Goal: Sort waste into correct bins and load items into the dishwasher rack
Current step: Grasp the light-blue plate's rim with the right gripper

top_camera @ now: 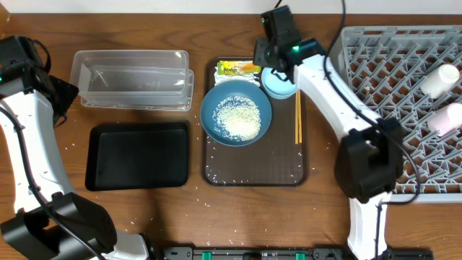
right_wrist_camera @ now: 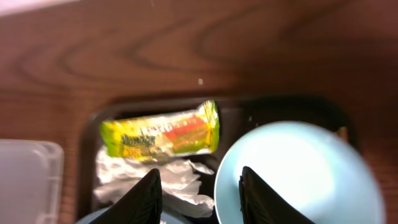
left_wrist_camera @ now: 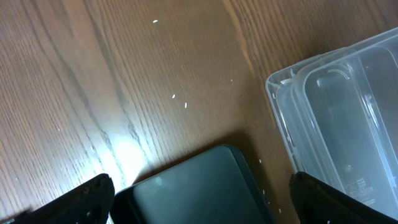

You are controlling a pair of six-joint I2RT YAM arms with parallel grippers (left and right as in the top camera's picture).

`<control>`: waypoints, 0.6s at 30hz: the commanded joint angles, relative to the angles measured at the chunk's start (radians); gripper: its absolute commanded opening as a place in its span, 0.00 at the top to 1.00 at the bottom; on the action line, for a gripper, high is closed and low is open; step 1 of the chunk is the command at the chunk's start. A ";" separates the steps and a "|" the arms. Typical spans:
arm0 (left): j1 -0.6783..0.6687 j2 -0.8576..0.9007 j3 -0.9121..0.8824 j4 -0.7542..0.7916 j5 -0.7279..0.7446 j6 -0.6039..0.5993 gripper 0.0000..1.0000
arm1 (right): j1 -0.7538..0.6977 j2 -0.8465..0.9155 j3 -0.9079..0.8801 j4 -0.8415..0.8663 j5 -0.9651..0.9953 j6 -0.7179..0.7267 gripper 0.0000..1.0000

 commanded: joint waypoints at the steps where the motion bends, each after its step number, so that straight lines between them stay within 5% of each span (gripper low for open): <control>1: 0.003 0.003 0.005 0.000 -0.008 -0.005 0.07 | 0.019 0.071 -0.015 -0.002 0.000 -0.014 0.61; 10: 0.003 0.003 0.005 0.000 -0.008 -0.005 0.07 | 0.023 0.132 -0.015 -0.013 0.042 -0.014 0.60; 18: 0.003 0.003 0.005 0.000 -0.008 -0.005 0.07 | 0.030 0.155 -0.015 -0.028 0.041 -0.013 0.88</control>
